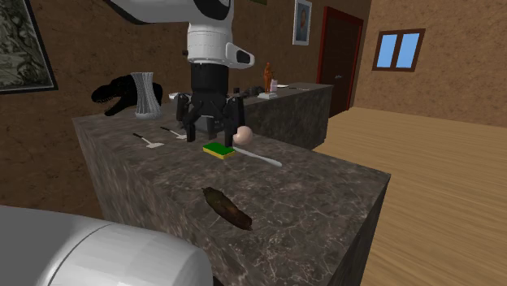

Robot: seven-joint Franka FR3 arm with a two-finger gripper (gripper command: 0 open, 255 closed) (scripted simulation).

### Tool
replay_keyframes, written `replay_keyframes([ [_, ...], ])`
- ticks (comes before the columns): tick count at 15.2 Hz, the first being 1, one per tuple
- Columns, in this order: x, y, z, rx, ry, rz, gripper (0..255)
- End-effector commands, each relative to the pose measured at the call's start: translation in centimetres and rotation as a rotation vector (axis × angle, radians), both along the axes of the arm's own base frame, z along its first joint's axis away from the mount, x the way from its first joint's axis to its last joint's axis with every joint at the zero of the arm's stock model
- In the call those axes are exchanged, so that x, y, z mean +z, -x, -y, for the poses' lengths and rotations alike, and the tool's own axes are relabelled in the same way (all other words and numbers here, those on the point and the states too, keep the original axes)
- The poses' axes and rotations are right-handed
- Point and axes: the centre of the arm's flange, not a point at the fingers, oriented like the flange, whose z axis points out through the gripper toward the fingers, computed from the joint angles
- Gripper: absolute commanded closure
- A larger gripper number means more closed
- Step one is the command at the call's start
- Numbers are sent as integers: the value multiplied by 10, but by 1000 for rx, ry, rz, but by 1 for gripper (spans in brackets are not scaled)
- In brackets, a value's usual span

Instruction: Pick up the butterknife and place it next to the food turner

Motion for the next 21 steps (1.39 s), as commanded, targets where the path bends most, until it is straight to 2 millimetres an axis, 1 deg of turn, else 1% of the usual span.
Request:
replay_keyframes([
  [1, 0, 0, 0, 0, 0, 0, 0],
  [6, -25, -49, 29, 181, -1, 9, 0],
  [11, -50, -102, 49, 363, -1, 18, 0],
  [16, -74, -159, 58, 544, -2, 27, 0],
  [21, -98, -216, 57, 725, -3, 36, 0],
])
